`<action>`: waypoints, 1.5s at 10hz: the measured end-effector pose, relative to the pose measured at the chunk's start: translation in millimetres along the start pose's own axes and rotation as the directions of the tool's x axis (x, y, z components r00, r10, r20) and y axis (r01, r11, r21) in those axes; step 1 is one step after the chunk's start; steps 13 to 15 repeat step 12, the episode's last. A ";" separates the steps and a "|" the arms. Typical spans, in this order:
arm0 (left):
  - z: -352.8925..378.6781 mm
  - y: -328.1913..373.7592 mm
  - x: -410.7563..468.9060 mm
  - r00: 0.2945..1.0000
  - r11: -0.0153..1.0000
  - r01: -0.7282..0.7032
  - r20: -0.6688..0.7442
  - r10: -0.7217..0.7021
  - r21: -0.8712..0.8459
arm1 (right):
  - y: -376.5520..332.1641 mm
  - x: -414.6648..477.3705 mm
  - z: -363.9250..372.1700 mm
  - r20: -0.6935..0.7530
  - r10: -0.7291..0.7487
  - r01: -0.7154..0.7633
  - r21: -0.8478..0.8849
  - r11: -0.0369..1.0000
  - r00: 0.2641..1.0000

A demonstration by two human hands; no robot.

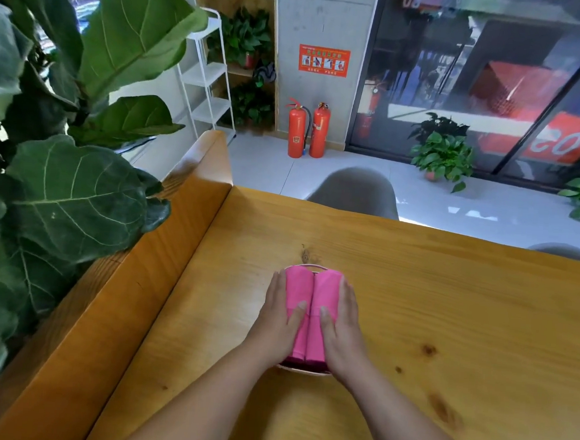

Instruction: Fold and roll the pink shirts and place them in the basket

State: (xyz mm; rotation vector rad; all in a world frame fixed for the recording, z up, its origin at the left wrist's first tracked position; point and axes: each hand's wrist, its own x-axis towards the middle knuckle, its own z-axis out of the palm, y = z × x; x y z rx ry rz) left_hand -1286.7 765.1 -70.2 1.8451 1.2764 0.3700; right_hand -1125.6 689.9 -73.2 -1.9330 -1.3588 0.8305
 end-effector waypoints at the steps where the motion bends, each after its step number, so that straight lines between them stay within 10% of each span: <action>1: 3.5 -0.5 -2.4 1.000 1.000 0.019 -0.021 -0.020 -0.008 | -0.9 4.0 -8.6 0.063 0.027 -0.028 0.001 1.000 0.998; 15: -122.6 21.4 83.7 0.986 0.968 0.156 -0.089 -0.141 0.194 | -93.8 131.4 -33.3 0.259 0.140 -0.070 -0.262 0.963 0.956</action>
